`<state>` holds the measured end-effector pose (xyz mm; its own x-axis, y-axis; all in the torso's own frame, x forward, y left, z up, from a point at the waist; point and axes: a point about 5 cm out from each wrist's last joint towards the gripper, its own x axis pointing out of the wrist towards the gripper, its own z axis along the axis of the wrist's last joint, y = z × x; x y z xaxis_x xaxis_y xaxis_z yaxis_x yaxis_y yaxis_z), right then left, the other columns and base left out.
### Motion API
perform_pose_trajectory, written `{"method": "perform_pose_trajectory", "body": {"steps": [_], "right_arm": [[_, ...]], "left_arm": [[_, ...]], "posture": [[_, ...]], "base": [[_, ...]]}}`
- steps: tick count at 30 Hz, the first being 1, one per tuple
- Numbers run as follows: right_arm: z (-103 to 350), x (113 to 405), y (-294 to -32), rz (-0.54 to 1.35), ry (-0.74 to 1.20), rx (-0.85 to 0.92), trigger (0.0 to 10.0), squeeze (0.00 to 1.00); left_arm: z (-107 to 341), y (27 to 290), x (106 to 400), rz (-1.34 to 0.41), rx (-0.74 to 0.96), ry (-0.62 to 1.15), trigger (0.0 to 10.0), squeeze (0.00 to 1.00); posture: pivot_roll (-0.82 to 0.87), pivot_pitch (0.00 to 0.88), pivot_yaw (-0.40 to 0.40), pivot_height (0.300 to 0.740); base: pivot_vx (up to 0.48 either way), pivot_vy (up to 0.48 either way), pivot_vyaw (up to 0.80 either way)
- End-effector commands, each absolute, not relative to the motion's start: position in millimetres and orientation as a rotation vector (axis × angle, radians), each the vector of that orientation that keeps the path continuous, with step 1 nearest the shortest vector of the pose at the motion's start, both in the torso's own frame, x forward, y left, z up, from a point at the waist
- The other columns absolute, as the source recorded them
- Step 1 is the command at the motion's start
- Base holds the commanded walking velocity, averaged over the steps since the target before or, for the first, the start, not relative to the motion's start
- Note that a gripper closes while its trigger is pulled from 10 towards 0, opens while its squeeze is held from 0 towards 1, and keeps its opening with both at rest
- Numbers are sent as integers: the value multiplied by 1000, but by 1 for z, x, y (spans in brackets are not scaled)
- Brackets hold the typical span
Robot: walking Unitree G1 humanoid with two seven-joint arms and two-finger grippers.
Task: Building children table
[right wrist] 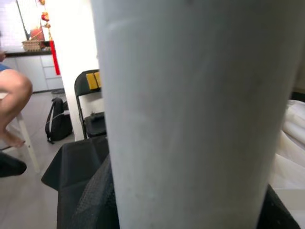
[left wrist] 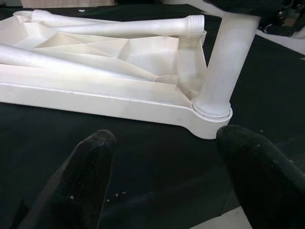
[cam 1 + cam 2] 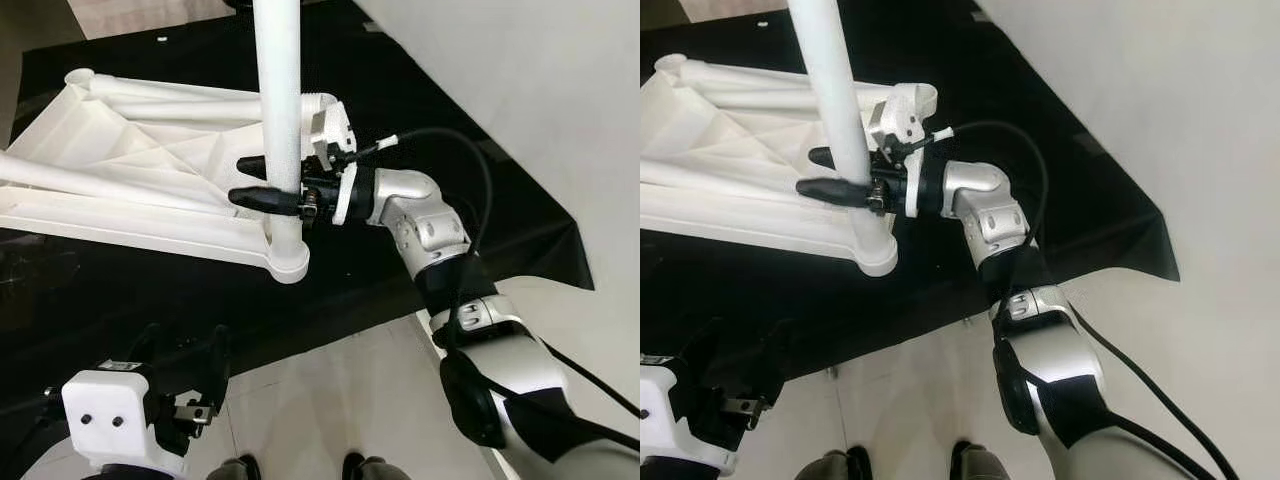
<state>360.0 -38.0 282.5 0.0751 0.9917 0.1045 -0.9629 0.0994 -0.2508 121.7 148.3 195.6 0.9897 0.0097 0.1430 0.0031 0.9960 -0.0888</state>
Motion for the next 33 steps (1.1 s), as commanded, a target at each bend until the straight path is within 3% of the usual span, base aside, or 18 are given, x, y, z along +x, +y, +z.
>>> {"method": "perform_pose_trajectory", "body": {"steps": [1, 9, 10, 11, 12, 13, 15, 22, 23, 25, 26, 27, 28, 29, 30, 33], "right_arm": [[280, 359, -35, 1493, -295, -99, 0, 0], [270, 362, -60, 1294, -299, -28, 0, 0], [260, 363, -66, 1109, -249, -10, 0, 0], [260, 363, -66, 1109, -249, -10, 0, 0], [243, 367, -76, 712, -160, -85, 0, 0], [227, 353, -79, 539, -99, -73, 0, 0], [219, 340, -80, 428, -88, -81, 0, 0], [220, 339, -56, 519, -110, -30, 0, 0], [223, 343, -55, 520, -124, -45, 2118, 0], [223, 343, -55, 520, -124, -45, 2118, 0], [226, 346, -54, 528, -140, -47, 10000, 0], [226, 346, -54, 528, -140, -47, 10000, 0], [230, 348, -55, 541, -158, -41, 10000, 267], [230, 348, -55, 541, -158, -41, 10000, 267], [233, 347, -56, 571, -173, -19, 10000, 1000], [238, 338, -60, 543, -167, 2, 10000, 1000]], "left_arm": [[193, 150, 120, 12, -96, -125, 10000, 0], [193, 150, 120, 10, -101, -121, 10000, 0], [193, 150, 119, 10, -102, -121, 10000, 0], [193, 150, 119, 10, -102, -121, 10000, 0], [193, 150, 119, 10, -102, -119, 10000, 0], [193, 151, 119, 13, -102, -119, 10000, 0], [193, 153, 120, 19, -104, -121, 10000, 0], [193, 154, 125, 30, -128, -130, 10000, 0], [194, 154, 126, 31, -126, -136, 10000, 0], [194, 154, 126, 31, -126, -136, 10000, 0], [194, 155, 127, 34, -124, -141, 10000, 0], [194, 155, 127, 34, -124, -141, 10000, 0], [194, 156, 128, 38, -121, -144, 10000, 0], [194, 156, 128, 38, -121, -144, 10000, 0], [194, 157, 128, 39, -119, -146, 10000, 0], [193, 158, 130, 37, -119, -147, 10000, 0]], "posture": [[134, 251, -36, 740], [118, 257, -37, 740], [116, 261, -40, 740], [116, 261, -40, 740], [117, 261, -40, 740], [114, 261, -38, 740], [114, 270, -27, 740], [106, 238, -27, 740], [110, 235, -33, 740], [110, 235, -33, 740], [108, 230, -35, 740], [108, 230, -35, 740], [106, 227, -33, 740], [106, 227, -33, 740], [102, 224, -30, 740], [97, 218, -27, 740]], "base": [[0, 0, 0], [0, 0, 0], [0, 0, 0], [0, 0, 0], [0, 0, 0], [0, 0, 0], [0, 0, 0], [0, 0, 0], [0, 0, 0], [0, 0, 0], [0, 0, 0], [0, 0, 0], [0, 0, 0], [0, 0, 0], [0, 0, 0], [0, 0, 0]]}}
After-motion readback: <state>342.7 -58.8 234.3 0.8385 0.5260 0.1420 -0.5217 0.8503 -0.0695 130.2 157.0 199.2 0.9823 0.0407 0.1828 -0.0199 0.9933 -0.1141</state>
